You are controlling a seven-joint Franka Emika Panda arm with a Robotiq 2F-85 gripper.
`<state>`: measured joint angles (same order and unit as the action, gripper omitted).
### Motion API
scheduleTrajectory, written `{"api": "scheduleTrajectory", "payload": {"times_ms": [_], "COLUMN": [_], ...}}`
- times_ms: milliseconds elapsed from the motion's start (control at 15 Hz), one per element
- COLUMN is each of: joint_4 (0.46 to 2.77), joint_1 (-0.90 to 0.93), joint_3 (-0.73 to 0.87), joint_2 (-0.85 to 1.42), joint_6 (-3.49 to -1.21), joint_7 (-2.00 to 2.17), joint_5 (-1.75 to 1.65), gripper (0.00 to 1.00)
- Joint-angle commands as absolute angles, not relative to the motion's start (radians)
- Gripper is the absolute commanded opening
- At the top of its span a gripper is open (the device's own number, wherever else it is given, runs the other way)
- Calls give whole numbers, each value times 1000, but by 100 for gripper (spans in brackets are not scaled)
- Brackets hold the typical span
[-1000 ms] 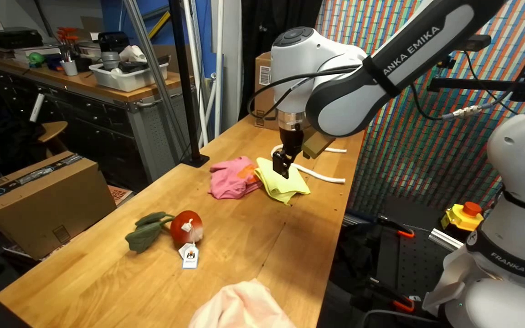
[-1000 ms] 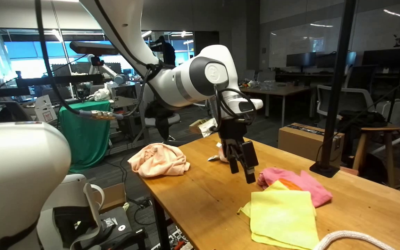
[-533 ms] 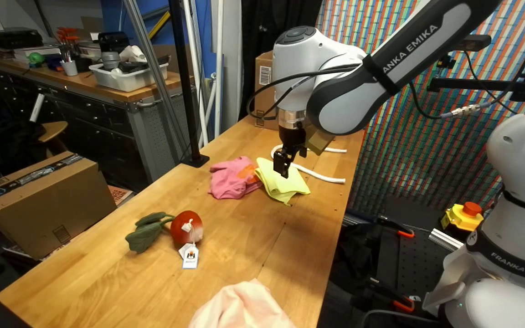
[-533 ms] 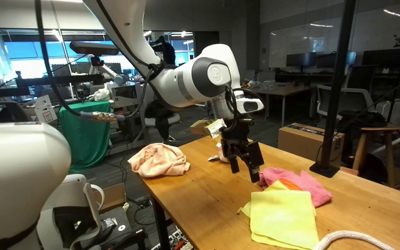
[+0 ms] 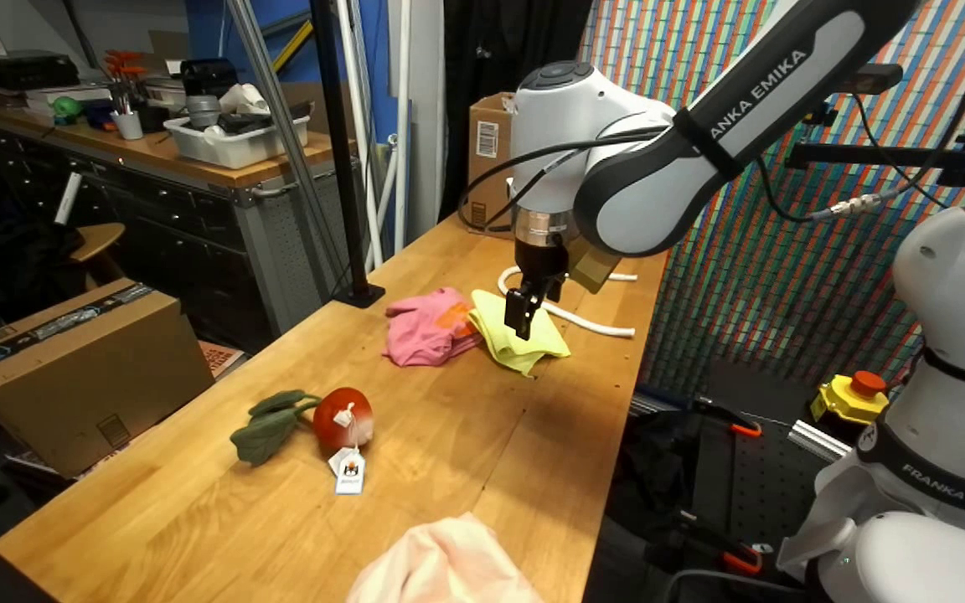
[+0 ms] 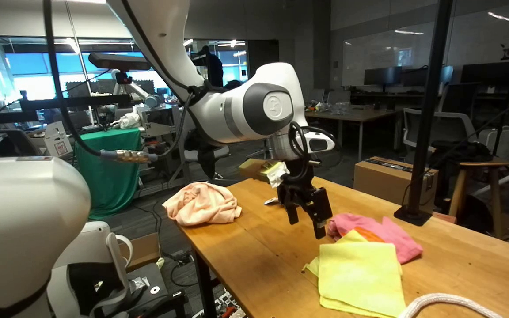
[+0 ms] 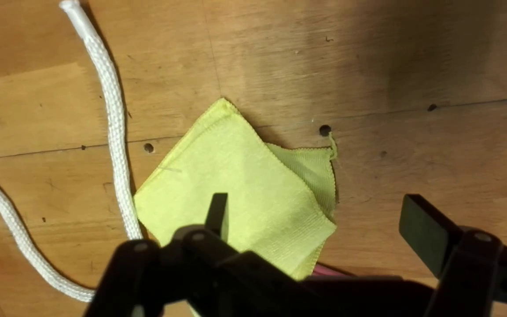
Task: Separate the clothes, rope and plush toy on the table
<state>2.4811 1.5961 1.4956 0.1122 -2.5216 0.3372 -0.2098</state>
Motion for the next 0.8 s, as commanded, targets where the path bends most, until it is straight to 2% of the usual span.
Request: {"api": "scheduleTrajectory", "payload": {"times_ms": [0,467,733], "joint_4": [2511,2540,2533], "joint_1": [1529,1413,1298], "joint_3": [1436,1309,1177], "joint_2": [110,163,242], "joint_6": [-2564,-2734,-2874], "joint_7": [297,281,292], "joint_5": [-186,-110,6], "gripper": [100,100,100]}}
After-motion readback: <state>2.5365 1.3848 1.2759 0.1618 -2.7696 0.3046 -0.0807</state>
